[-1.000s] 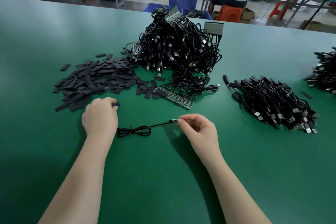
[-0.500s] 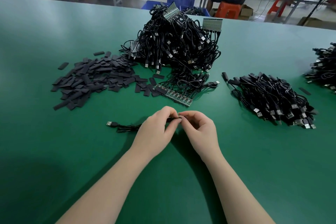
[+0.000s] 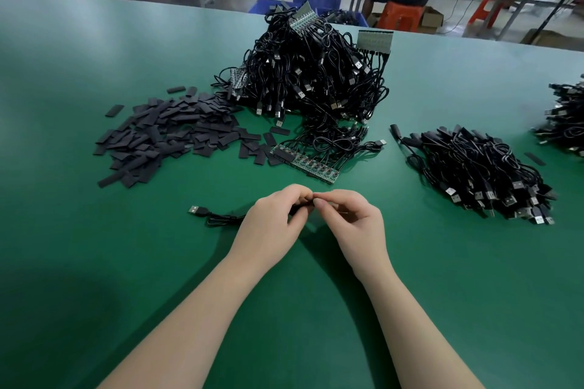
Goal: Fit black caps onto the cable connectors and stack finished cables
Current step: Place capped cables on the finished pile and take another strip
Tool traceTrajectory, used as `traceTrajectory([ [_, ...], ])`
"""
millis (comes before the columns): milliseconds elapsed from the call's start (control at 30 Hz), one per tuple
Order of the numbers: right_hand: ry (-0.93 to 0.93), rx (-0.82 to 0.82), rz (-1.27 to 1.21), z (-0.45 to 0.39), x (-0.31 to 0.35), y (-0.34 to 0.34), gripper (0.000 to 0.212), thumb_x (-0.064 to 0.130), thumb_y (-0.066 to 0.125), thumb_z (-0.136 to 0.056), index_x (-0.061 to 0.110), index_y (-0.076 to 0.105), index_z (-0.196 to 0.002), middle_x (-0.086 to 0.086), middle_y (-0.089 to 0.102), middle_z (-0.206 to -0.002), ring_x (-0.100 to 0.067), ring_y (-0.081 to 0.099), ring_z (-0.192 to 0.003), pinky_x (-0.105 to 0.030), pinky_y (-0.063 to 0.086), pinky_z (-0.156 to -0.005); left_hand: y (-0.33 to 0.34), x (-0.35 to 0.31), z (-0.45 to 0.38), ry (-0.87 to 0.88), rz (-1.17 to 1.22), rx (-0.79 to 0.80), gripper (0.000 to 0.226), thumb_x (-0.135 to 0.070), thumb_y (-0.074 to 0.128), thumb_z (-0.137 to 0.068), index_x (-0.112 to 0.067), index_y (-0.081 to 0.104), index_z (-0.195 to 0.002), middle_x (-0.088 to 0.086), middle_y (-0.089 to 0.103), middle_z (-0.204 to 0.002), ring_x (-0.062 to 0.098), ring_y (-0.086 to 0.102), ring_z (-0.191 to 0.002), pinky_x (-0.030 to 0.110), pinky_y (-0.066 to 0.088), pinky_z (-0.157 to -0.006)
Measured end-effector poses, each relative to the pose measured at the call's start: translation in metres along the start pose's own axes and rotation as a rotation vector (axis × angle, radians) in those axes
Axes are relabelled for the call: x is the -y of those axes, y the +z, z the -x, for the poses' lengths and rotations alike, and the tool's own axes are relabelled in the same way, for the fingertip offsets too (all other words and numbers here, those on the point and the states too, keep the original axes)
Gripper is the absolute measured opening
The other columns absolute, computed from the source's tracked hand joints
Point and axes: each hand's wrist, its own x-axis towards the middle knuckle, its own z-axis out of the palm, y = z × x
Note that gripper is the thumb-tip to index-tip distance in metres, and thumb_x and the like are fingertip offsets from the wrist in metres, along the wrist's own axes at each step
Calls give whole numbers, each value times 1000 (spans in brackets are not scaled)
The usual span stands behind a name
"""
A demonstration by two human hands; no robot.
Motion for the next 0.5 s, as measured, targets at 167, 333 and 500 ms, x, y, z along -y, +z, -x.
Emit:
traceTrajectory([
  [167, 47, 4, 36, 0, -1, 0, 21, 12, 80, -81, 33, 77, -84, 8, 74, -81, -7, 66, -74, -15, 50, -69, 1, 2, -1, -19, 15, 6, 18, -18, 62, -92, -31, 61, -105, -20, 65, -93, -3, 60, -93, 19, 49, -81],
  [333, -2, -76, 28, 1, 2, 0, 24, 10, 73, -87, 32, 71, -79, 12, 71, -81, -6, 65, -76, -17, 49, -70, 1, 1, 1, -73, 49, 12, 32, -22, 62, -93, -39, 50, -116, -25, 61, -92, -17, 55, -93, 2, 41, -78],
  [500, 48, -209, -66, -1, 5, -6, 22, 14, 69, -91, 31, 68, -77, 6, 69, -76, -12, 63, -71, -20, 52, -67, 2, -1, -1, -95, 60, -100, 26, -25, 62, -92, -36, 55, -115, -24, 61, -99, 0, 59, -95, 18, 47, -84],
])
